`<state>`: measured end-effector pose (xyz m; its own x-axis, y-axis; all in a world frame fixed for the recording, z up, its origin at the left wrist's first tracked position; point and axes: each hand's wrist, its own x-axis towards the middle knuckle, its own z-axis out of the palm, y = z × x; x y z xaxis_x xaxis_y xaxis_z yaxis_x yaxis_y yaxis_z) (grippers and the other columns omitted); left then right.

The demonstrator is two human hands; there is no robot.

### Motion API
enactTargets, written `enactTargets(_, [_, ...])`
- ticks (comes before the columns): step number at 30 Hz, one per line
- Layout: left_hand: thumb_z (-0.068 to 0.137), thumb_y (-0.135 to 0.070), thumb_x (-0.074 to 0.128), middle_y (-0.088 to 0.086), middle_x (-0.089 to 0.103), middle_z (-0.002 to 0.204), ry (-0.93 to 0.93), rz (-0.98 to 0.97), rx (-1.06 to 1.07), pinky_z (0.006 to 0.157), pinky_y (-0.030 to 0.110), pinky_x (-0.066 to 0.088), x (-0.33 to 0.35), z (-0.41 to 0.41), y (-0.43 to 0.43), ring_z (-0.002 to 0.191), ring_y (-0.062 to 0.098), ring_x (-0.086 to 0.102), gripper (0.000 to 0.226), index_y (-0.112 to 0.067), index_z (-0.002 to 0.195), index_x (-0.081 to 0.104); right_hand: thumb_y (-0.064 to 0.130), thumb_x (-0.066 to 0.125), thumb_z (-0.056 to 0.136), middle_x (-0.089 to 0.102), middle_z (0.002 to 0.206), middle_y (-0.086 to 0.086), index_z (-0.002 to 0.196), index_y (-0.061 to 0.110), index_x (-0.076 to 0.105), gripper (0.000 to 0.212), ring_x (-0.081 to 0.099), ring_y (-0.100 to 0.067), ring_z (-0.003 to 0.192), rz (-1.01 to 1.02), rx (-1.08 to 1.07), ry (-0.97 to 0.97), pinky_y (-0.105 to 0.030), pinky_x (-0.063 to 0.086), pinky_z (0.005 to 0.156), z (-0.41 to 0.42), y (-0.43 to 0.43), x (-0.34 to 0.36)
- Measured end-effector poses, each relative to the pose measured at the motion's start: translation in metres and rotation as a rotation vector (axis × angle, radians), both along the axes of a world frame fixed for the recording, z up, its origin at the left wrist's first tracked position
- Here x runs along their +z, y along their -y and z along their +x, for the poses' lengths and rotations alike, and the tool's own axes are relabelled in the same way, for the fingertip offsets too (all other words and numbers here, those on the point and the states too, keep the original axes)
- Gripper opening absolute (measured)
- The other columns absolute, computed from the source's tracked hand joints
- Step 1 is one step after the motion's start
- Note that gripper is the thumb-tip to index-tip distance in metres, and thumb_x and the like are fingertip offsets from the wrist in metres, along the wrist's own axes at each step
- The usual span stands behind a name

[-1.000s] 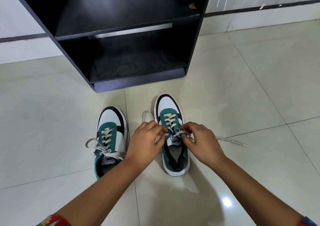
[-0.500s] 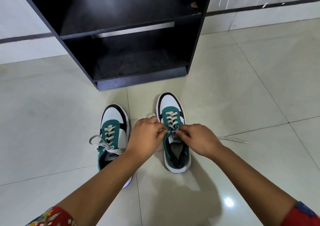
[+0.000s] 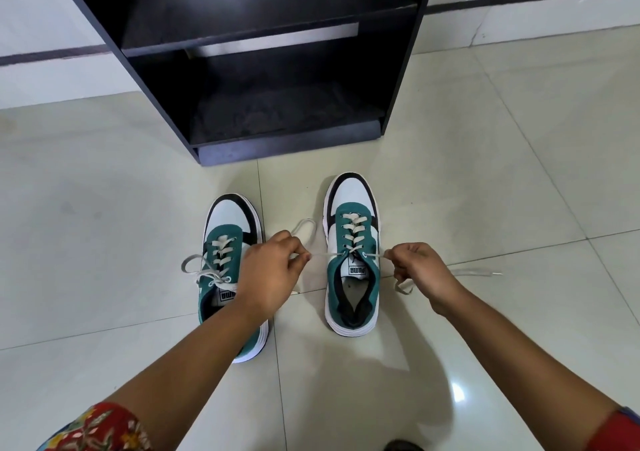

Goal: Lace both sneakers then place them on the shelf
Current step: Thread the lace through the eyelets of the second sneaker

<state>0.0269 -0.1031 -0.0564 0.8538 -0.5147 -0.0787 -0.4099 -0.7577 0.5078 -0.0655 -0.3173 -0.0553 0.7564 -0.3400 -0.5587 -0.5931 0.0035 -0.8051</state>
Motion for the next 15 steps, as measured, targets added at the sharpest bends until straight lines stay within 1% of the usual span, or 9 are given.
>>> enactTargets(3, [0.089,-0.03,0.056,-0.003,0.06,0.085,-0.008,0.021,0.013,0.071,0.033,0.041,-0.002,0.0,-0.001,0.074,0.022,0.059,0.019,-0.015,0.081,0.065,0.009,0.052,0.086,0.034,0.041,0.004,0.042,0.019,0.036,0.048,0.033,-0.02,0.05,0.007,-0.026,0.004,-0.031,0.028,0.053,-0.002,-0.001,-0.002])
enactTargets(6, [0.089,-0.034,0.055,-0.004,0.061,0.088,-0.028,0.086,-0.004,0.077,0.035,0.042,-0.006,0.002,0.001,0.084,0.023,0.06,0.019,-0.018,0.086,0.066,0.017,0.051,0.09,0.036,0.055,-0.011,0.055,0.011,0.042,0.036,0.033,-0.022,0.056,-0.072,-0.001,0.012,-0.03,0.028,0.051,-0.002,-0.007,-0.005])
enactTargets(7, [0.088,-0.035,0.054,-0.003,0.061,0.094,-0.007,0.114,-0.01,0.081,0.035,0.041,-0.006,0.002,0.003,0.093,0.023,0.058,0.019,-0.021,0.092,0.067,0.023,0.05,0.091,0.04,0.059,-0.013,0.06,0.01,0.044,0.034,0.037,-0.022,0.057,-0.173,0.073,0.008,-0.03,0.03,0.052,-0.003,-0.008,-0.006])
enactTargets(9, [0.088,-0.039,0.054,0.002,0.057,0.111,0.081,0.127,0.006,0.09,0.037,0.038,-0.006,0.0,0.007,0.108,0.025,0.049,0.028,-0.023,0.111,0.061,0.036,0.048,0.092,0.055,0.073,-0.006,0.074,0.015,0.05,0.027,0.048,-0.021,0.067,-0.471,0.253,0.038,-0.033,0.038,0.062,-0.007,-0.009,-0.01])
enactTargets(10, [0.089,-0.039,0.052,0.004,0.053,0.115,0.118,0.094,0.038,0.092,0.037,0.038,-0.003,-0.003,0.009,0.111,0.025,0.046,0.033,-0.021,0.116,0.057,0.038,0.047,0.091,0.057,0.086,0.0,0.085,0.017,0.053,0.023,0.05,-0.018,0.077,-0.639,0.27,0.092,-0.034,0.04,0.067,-0.01,-0.008,-0.011])
enactTargets(11, [0.091,-0.038,0.049,0.006,0.052,0.115,0.117,0.06,0.073,0.09,0.035,0.038,0.0,-0.008,0.01,0.109,0.025,0.045,0.032,-0.019,0.116,0.055,0.038,0.048,0.091,0.054,0.094,0.003,0.094,0.018,0.054,0.022,0.049,-0.016,0.084,-0.774,0.213,0.168,-0.033,0.04,0.07,-0.013,-0.008,-0.008])
enactTargets(12, [0.093,-0.038,0.045,0.006,0.054,0.111,0.056,0.022,0.103,0.087,0.034,0.038,0.001,-0.013,0.012,0.105,0.024,0.047,0.03,-0.016,0.111,0.056,0.037,0.047,0.092,0.052,0.095,0.005,0.095,0.016,0.054,0.021,0.048,-0.015,0.085,-0.852,0.124,0.239,-0.031,0.039,0.069,-0.015,-0.008,-0.004])
enactTargets(13, [0.095,-0.039,0.04,0.006,0.057,0.105,-0.06,-0.003,0.131,0.083,0.034,0.039,0.002,-0.018,0.013,0.1,0.024,0.051,0.032,-0.014,0.105,0.057,0.036,0.046,0.093,0.053,0.09,0.005,0.089,0.015,0.054,0.023,0.05,-0.015,0.081,-0.866,0.062,0.274,-0.031,0.039,0.065,-0.018,-0.011,-0.001])
enactTargets(15, [0.095,-0.045,0.031,0.008,0.061,0.099,-0.31,-0.022,0.165,0.079,0.035,0.043,0.002,-0.025,0.018,0.096,0.026,0.057,0.043,-0.012,0.099,0.059,0.042,0.043,0.093,0.061,0.076,0.001,0.077,0.014,0.055,0.035,0.058,-0.021,0.071,-0.713,0.038,0.194,-0.036,0.045,0.061,-0.023,-0.02,0.0])
